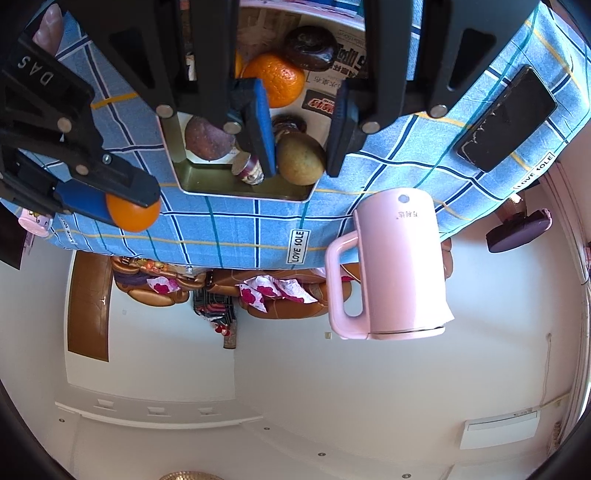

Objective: Organize fruits

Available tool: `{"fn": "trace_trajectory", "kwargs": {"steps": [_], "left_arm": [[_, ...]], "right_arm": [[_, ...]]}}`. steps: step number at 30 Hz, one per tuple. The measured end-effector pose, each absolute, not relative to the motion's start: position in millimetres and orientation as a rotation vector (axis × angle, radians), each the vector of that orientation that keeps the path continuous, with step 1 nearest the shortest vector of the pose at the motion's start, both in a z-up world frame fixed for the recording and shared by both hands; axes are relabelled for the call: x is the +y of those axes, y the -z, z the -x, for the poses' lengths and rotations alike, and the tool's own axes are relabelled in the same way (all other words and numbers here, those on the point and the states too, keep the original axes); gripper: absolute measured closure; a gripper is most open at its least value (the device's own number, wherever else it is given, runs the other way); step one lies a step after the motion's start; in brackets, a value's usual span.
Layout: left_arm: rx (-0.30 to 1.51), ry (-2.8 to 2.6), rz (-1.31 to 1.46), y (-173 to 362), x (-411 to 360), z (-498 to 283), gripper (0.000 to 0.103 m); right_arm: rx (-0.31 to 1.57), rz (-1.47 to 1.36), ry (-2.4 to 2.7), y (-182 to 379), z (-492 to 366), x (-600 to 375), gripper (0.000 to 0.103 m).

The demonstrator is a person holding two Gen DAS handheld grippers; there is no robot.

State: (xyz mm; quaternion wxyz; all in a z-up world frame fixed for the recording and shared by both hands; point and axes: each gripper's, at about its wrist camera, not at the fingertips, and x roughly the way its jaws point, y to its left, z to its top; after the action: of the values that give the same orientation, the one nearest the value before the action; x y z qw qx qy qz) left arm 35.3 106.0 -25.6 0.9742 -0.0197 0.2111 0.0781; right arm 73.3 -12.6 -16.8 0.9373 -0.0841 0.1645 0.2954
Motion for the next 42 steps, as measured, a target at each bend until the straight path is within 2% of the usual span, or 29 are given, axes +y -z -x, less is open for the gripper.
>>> {"fn": "trace_trajectory", "kwargs": {"steps": [11, 23, 26, 31, 33, 35, 37, 42], "left_arm": [[0.475, -0.160, 0.042, 33.5, 117.5, -43.8, 0.074], [0.535, -0.155, 0.070, 42.1, 124.9, -52.0, 0.070], [0.534, -0.159, 0.073, 42.4, 125.9, -50.9, 0.063], [0.523, -0.172, 0.079, 42.9, 128.7, -47.4, 0.043], [0.515, -0.179, 0.078, 43.2, 128.7, -45.0, 0.039], [0.494, -0.175, 0.079, 41.6, 128.0, -41.0, 0.039], [0.469, -0.183, 0.073, 39.1, 126.2, -36.3, 0.033], [0.419, -0.183, 0.059, 34.1, 119.8, -28.7, 0.030]], "right_arm": [[0.374, 0.187, -0.628, 23.9, -78.8, 5.4, 0.066], [0.552, 0.236, -0.695, 55.5, -101.3, 29.8, 0.066], [0.547, 0.238, -0.684, 55.9, -100.2, 29.6, 0.064], [0.533, 0.210, -0.659, 52.5, -100.6, 21.8, 0.058], [0.520, 0.199, -0.643, 51.0, -98.8, 17.3, 0.055], [0.497, 0.190, -0.610, 48.7, -96.2, 12.3, 0.045], [0.466, 0.185, -0.571, 46.1, -91.2, 7.3, 0.039], [0.368, 0.158, -0.507, 37.9, -76.5, -6.5, 0.035]]}}
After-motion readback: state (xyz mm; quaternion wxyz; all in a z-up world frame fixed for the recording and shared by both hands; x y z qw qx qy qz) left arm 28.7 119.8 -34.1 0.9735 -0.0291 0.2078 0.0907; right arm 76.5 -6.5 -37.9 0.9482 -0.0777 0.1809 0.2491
